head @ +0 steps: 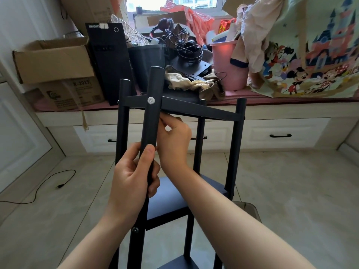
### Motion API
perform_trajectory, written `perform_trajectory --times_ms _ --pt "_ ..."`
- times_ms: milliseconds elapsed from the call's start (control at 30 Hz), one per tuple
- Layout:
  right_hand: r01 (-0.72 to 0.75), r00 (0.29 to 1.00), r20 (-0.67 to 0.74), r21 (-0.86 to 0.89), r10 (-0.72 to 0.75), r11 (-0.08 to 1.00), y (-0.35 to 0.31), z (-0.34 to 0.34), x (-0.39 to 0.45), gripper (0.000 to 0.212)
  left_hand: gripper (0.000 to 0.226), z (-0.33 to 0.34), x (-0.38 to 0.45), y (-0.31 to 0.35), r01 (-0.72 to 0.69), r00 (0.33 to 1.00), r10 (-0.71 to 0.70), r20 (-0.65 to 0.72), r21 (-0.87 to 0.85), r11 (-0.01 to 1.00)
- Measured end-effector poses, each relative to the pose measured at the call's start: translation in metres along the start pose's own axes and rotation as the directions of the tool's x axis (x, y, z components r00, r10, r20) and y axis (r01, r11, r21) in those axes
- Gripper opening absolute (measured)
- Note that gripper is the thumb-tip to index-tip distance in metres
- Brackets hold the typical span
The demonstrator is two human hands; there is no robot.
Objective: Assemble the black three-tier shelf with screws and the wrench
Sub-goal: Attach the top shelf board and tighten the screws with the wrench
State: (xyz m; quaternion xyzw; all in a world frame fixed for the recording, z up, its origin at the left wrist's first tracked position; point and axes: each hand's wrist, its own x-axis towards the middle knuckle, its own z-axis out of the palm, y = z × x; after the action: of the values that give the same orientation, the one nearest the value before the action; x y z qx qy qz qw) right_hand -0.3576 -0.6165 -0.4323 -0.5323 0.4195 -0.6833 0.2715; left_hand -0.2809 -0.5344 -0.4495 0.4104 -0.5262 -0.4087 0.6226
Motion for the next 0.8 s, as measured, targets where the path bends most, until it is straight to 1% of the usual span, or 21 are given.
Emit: perform_trajectory --times_ms 100,267,367,500,567,667,800 --pt "0.005 1.000 0.004 0.006 -0.005 1.000 0.000 0.002 0.000 0.016 0.031 -0.002 0.001 -0.001 -0.008 1.000 0.008 -0.004 0.011 1.000" --pt "0.038 0.998 0.058 0.003 -0.038 0.999 0.000 -0.004 0.001 0.016 0.031 -0.005 0.002 -0.003 0.000 1.000 0.000 -0.006 0.027 1.000" --pt "0.051 0.988 0.145 -0.032 -0.046 0.998 0.002 -0.012 0.003 0.020 0.039 -0.005 0.002 -0.002 0.002 1.000 -0.001 -0.011 0.017 1.000" --pt "0.047 0.959 0.284 -0.094 -0.018 0.994 0.005 -0.027 0.003 0.027 0.043 -0.004 0.002 -0.002 0.005 1.000 -0.005 -0.016 0.000 1.000" --pt "0.027 0.946 0.325 -0.117 0.012 0.993 0.005 -0.037 0.003 0.023 0.043 -0.003 0.002 -0.002 0.007 1.000 -0.007 -0.019 0.000 1.000" --pt "-0.014 0.923 0.376 -0.165 0.076 0.986 0.006 -0.057 0.003 0.016 0.034 -0.001 0.002 -0.002 0.015 1.000 -0.015 -0.027 -0.003 1.000" --pt "-0.038 0.889 0.425 -0.301 0.170 0.953 0.014 -0.087 0.003 0.016 0.031 0.002 0.001 -0.001 0.017 0.999 -0.017 -0.031 -0.009 1.000"
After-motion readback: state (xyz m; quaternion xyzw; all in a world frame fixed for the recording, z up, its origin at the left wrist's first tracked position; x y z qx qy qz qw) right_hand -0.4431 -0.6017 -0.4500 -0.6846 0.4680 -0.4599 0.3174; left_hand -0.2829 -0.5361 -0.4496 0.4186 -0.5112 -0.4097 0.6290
